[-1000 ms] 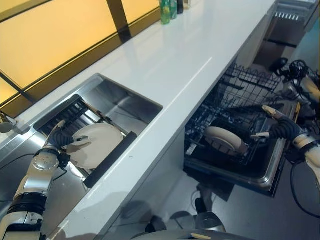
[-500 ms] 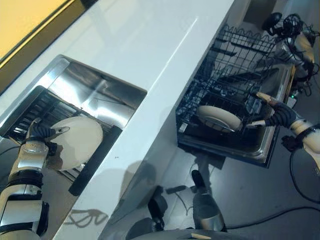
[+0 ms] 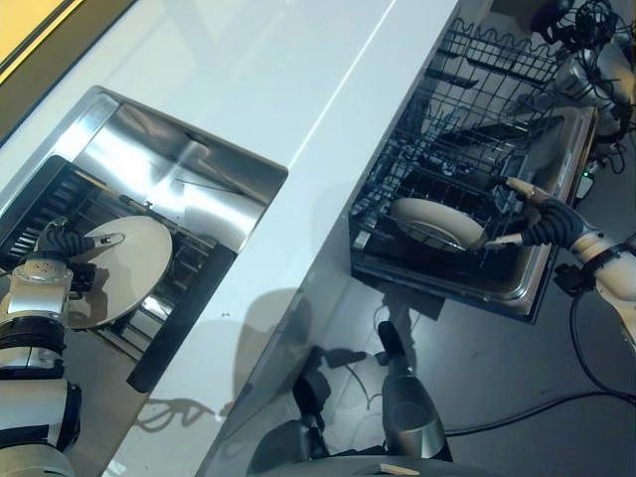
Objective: Pick up plates and place into dishwasher.
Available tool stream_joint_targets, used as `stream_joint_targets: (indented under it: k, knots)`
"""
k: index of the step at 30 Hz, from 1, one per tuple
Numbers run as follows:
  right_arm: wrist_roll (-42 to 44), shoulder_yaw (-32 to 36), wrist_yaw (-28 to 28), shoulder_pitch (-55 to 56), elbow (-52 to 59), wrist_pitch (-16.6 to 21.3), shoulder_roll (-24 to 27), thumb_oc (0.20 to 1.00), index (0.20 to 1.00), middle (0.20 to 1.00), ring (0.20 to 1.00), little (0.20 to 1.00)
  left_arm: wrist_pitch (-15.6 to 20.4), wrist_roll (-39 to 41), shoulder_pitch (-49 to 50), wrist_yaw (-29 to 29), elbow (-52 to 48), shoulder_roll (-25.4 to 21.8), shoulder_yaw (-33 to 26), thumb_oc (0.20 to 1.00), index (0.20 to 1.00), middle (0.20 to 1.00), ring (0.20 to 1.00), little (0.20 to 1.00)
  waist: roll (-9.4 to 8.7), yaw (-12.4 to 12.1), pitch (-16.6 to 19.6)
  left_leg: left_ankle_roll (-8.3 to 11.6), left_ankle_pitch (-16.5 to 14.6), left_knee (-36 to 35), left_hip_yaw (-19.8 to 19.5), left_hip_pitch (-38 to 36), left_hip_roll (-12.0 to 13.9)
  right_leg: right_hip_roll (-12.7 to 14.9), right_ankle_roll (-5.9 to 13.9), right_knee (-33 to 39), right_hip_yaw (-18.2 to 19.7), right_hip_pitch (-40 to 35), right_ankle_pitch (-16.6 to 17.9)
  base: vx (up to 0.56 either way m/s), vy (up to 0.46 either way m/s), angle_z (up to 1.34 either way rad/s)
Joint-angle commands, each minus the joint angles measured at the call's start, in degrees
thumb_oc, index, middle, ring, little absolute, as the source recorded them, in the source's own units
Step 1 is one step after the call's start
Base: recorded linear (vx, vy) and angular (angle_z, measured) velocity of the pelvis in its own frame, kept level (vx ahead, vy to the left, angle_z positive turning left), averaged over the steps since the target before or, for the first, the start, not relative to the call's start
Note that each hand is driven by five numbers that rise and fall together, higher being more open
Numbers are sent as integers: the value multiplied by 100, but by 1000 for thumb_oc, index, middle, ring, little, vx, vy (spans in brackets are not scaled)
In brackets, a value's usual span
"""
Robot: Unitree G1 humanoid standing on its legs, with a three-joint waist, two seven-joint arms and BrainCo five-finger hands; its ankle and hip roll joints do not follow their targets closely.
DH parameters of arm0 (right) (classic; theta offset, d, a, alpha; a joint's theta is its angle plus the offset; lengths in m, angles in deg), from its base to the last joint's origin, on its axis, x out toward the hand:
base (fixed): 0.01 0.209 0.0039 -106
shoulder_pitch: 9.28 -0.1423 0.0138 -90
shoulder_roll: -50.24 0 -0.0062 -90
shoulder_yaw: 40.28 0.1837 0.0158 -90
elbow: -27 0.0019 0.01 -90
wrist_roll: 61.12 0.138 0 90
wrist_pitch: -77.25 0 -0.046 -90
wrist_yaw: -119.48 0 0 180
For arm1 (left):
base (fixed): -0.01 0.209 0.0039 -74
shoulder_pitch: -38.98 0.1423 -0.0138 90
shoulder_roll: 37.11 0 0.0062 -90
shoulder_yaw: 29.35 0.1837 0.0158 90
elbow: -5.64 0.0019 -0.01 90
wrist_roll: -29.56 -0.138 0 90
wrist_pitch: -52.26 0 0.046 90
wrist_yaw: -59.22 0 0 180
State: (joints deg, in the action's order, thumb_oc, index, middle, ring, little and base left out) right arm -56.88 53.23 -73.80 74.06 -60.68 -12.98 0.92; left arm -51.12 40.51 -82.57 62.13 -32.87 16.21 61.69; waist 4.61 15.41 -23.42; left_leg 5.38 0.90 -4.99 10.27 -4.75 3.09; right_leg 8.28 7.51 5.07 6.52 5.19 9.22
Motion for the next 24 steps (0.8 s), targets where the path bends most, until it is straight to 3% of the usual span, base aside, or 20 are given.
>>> stream_joint_targets:
  k: [1, 8, 14, 18, 24]
  knots:
    - [179, 230, 91, -123, 219, 280, -85, 1000, 1000, 1000, 1000, 1000, -230, 461, 175, 908, 96, -183, 202, 1000, 1000, 1000, 1000, 1000, -311, -159, 371, -111, -243, 858, -332, 676, -26, 438, 308, -1067, -84, 263, -653, 35, -15, 5]
    - [156, 413, 18, 95, 210, 372, -57, 1000, 1000, 1000, 1000, 1000, -419, 692, 693, 1714, -432, -170, 55, 1000, 1000, 1000, 1000, 1000, -117, -316, 503, -96, -224, 741, -456, 548, -37, 459, 274, -951, -286, 71, -695, 15, -11, 14]
    - [228, 430, 2, 107, 242, 294, 43, 1000, 1000, 1000, 1000, 1000, -656, -245, 950, 2306, -481, -331, 168, 1000, 1000, 1000, 1000, 1000, -1, -401, 637, -69, -174, 631, -534, 478, -24, 466, 260, -842, -418, -51, -700, -6, -19, 10]
    - [276, 460, 13, 180, 280, 292, 71, 1000, 1000, 1000, 1000, 1000, -631, -559, 1046, 2823, -469, -460, 203, 1000, 1000, 1000, 1000, 1000, 44, -419, 731, -55, -167, 584, -551, 427, -9, 447, 249, -783, -464, -110, -700, -17, -38, 7]
    - [292, 505, 49, 292, 281, 301, 57, 1000, 1000, 1000, 1000, 1000, -548, -700, 1192, 2969, -493, -539, 120, 1000, 1000, 1000, 1000, 1000, 84, -459, 841, -42, -170, 551, -583, 367, 11, 421, 242, -734, -522, -184, -715, -9, -30, 3]
